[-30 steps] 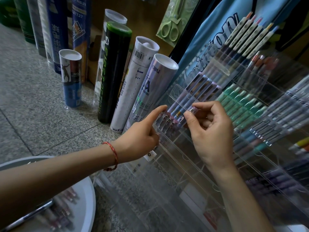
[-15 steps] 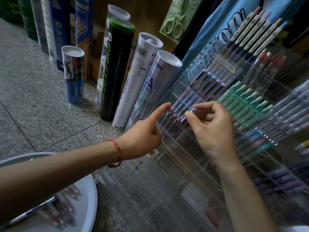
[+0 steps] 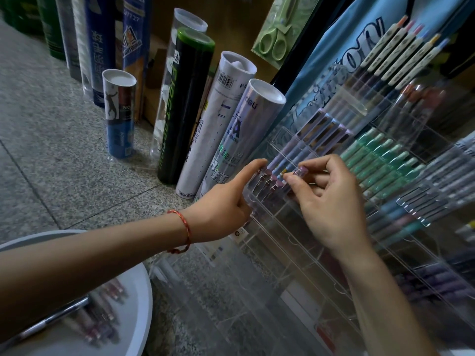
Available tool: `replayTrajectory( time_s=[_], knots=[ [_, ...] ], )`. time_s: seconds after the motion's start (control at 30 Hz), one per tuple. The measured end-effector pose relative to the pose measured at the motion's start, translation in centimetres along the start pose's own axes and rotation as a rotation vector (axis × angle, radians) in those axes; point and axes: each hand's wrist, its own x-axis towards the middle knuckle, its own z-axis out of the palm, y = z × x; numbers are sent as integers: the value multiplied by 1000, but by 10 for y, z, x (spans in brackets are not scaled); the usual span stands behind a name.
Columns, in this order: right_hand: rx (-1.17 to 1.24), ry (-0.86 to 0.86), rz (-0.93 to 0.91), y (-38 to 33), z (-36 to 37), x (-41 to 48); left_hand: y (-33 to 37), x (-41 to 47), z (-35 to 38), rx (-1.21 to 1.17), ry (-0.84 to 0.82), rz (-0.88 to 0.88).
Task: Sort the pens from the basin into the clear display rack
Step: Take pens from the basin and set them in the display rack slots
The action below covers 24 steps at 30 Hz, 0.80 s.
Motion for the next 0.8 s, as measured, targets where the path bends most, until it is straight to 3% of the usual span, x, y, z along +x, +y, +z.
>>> replayTrajectory(
  time_s=[0.2,0.33,0.63,0.8],
  knots=[
    [-62,-31,-11,0,1,1,0,2,0,11,7,2],
    [12,-94,124,8,5,-6,2,0,-3,21,-24,6],
    [-223,-83,191,9,15,-3,-1,0,-4,8,-26,40],
    [-216,-110,176,3,9,-10,0,-15,-9,-236,89,72]
  ],
)
